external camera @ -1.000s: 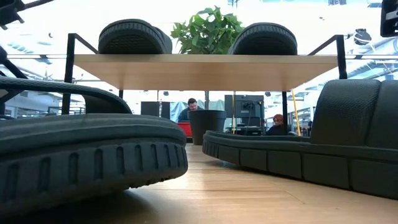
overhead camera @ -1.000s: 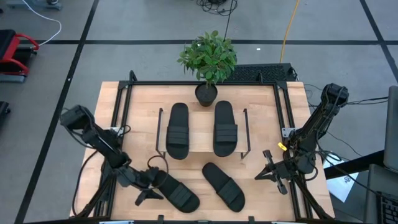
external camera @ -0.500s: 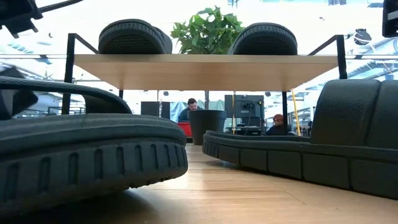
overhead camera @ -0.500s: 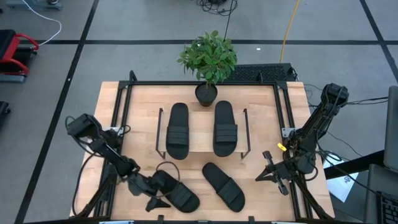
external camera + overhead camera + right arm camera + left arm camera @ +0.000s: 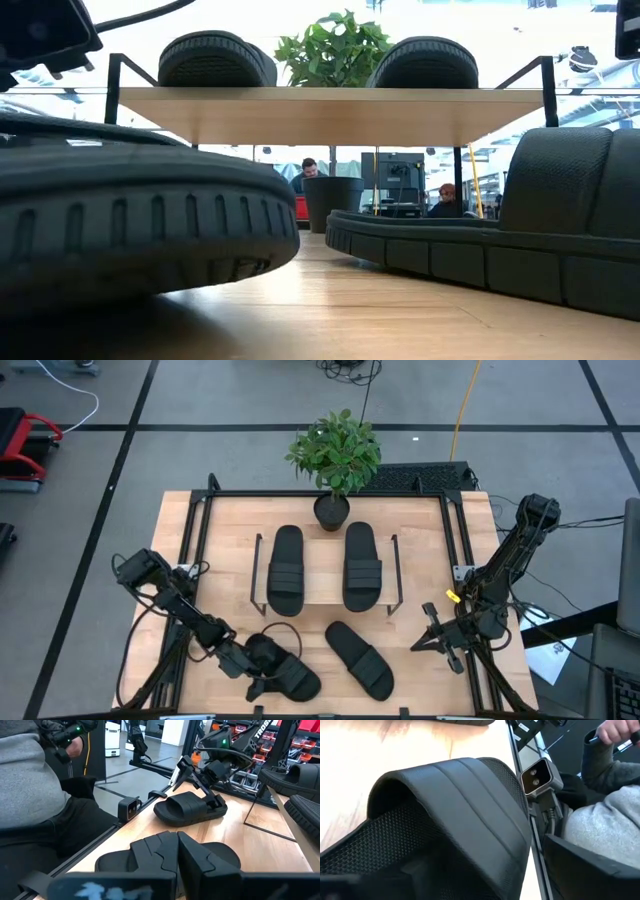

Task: Pick and place slides into the shelf
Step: Put the left black slide under the shelf

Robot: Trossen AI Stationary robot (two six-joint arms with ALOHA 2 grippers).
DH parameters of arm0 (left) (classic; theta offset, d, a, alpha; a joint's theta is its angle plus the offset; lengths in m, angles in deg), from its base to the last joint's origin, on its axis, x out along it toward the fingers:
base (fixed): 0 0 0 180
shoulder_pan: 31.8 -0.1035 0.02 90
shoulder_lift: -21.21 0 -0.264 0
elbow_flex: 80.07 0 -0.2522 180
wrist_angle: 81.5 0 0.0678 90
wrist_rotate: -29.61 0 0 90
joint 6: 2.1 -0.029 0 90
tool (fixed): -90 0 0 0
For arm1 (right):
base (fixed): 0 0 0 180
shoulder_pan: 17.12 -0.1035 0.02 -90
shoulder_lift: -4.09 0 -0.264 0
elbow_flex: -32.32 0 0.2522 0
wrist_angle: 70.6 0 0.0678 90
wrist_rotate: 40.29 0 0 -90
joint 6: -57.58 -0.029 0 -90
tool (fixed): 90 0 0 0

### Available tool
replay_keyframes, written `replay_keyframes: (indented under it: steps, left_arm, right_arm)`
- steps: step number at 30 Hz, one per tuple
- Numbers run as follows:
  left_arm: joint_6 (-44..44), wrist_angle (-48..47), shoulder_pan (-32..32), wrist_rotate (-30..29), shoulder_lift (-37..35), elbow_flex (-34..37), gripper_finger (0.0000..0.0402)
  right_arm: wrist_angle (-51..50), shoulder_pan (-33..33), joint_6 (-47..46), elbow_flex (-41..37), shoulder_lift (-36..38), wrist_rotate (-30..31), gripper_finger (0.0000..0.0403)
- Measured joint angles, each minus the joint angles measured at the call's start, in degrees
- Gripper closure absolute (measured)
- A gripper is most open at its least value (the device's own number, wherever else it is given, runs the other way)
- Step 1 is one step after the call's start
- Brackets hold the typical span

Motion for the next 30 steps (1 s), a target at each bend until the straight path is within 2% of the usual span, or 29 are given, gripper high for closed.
replay_keyframes:
  steps: [3,8,10,14,18,23,30]
  left_arm:
    - [-1.62,-0.02,0.25,0.81,0.00,0.02,0.0173]
    - [-6.14,1.44,0.32,4.33,0.00,0.02,0.0345]
    - [-9.20,2.37,0.61,5.92,0.00,0.02,0.0384]
    - [-13.77,2.56,1.29,6.38,0.00,0.02,0.0382]
    - [-15.95,2.46,1.36,6.29,-0.91,0.09,0.0396]
    - [-18.28,1.87,1.65,5.58,-4.82,0.11,0.0396]
    - [-17.41,1.99,1.25,3.99,-11.39,0.09,0.0398]
  right_arm:
    - [-0.01,0.01,0.45,0.00,0.00,-1.03,0.0403]
    - [-0.01,0.01,0.83,0.00,-0.02,-1.19,0.0403]
    - [-0.01,-0.01,0.83,0.02,0.00,-1.19,0.0403]
    - [0.01,0.01,1.27,0.02,0.00,-1.19,0.0403]
    - [0.08,0.01,1.94,0.02,0.00,-1.10,0.0403]
    - [0.56,0.01,4.32,0.02,0.00,-1.08,0.0403]
    - [3.49,0.08,15.27,1.77,-2.69,3.47,0.0384]
